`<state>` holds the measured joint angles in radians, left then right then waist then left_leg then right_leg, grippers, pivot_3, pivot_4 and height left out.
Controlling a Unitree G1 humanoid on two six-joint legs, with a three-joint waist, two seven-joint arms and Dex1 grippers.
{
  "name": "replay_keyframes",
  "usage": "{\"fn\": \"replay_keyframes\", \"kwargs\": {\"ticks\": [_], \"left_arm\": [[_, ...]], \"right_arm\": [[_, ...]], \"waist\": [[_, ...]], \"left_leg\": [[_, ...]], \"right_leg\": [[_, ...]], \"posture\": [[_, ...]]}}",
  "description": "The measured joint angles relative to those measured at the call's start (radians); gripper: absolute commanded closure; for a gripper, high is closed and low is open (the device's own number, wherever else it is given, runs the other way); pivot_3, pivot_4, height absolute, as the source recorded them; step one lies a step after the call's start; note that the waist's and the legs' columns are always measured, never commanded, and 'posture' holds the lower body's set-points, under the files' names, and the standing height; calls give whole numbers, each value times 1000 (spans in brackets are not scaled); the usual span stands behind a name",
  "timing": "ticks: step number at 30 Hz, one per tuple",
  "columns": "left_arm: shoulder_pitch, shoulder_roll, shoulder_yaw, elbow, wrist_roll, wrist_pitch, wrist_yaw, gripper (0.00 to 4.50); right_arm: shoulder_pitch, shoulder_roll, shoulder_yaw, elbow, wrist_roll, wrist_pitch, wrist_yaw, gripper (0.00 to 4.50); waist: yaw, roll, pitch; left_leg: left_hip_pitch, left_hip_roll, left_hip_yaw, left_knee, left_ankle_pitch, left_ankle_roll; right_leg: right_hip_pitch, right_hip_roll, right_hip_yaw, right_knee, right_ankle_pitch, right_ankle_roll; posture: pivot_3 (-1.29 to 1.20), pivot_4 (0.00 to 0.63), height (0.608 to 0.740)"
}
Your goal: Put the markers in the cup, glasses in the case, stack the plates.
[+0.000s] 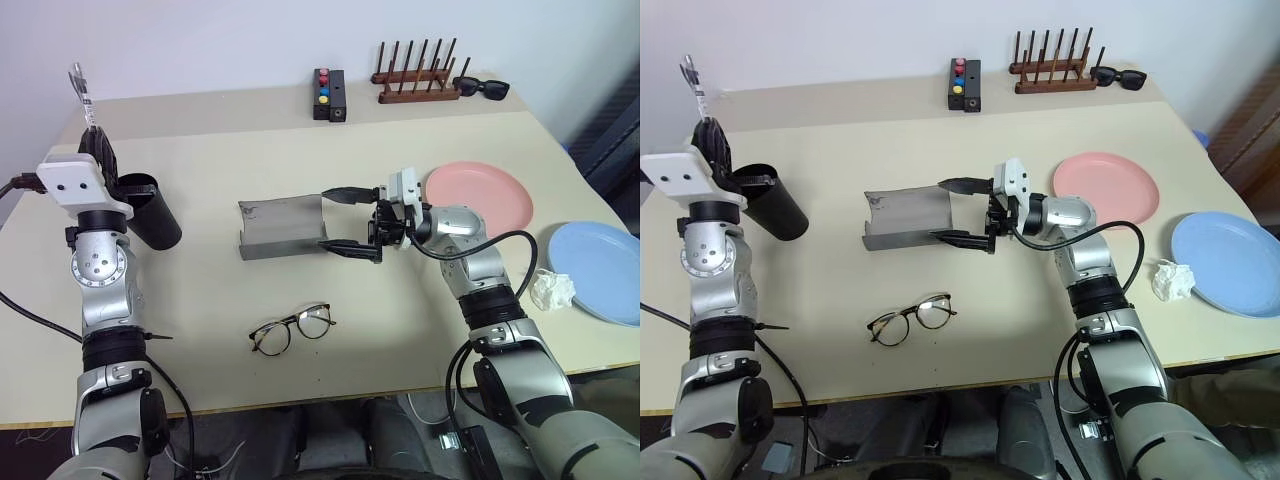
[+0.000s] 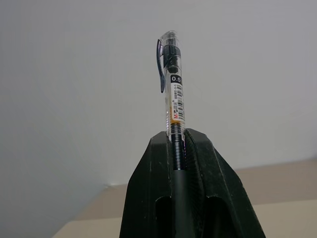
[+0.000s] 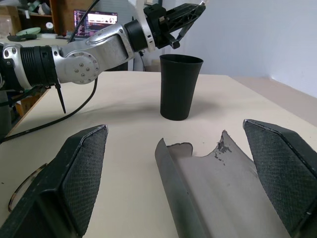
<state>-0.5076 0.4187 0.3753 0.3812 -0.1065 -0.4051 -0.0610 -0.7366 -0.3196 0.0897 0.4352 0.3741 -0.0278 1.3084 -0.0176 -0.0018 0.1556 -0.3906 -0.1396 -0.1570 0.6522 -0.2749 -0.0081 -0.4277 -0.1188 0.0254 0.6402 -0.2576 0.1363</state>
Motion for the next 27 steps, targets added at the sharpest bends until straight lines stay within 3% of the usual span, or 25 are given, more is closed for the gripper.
{"fn": "replay_keyframes", "kwargs": {"ticks": [7, 23, 27], "left_arm": [[0, 5, -1, 2, -7, -2, -6, 957], [2, 5, 0, -13, -57, 4, -35, 957], [-1, 6, -8, -121, -179, 120, -126, 957]], "right_arm": [[0, 0, 0, 0, 0, 0, -5, 0], [0, 5, 0, 0, 1, -2, -7, 0], [1, -10, 0, -5, -2, 2, -8, 0]], "waist": [[0, 0, 0], [0, 0, 0], [2, 0, 0]], "left_leg": [[0, 0, 0, 0, 0, 0], [0, 0, 0, 0, 0, 0], [0, 0, 0, 1, 0, 0]], "right_leg": [[0, 0, 0, 0, 0, 0], [0, 0, 0, 0, 0, 0], [0, 0, 0, 1, 0, 0]], "posture": [[0, 150, 740], [0, 150, 740], [0, 150, 740]]}}
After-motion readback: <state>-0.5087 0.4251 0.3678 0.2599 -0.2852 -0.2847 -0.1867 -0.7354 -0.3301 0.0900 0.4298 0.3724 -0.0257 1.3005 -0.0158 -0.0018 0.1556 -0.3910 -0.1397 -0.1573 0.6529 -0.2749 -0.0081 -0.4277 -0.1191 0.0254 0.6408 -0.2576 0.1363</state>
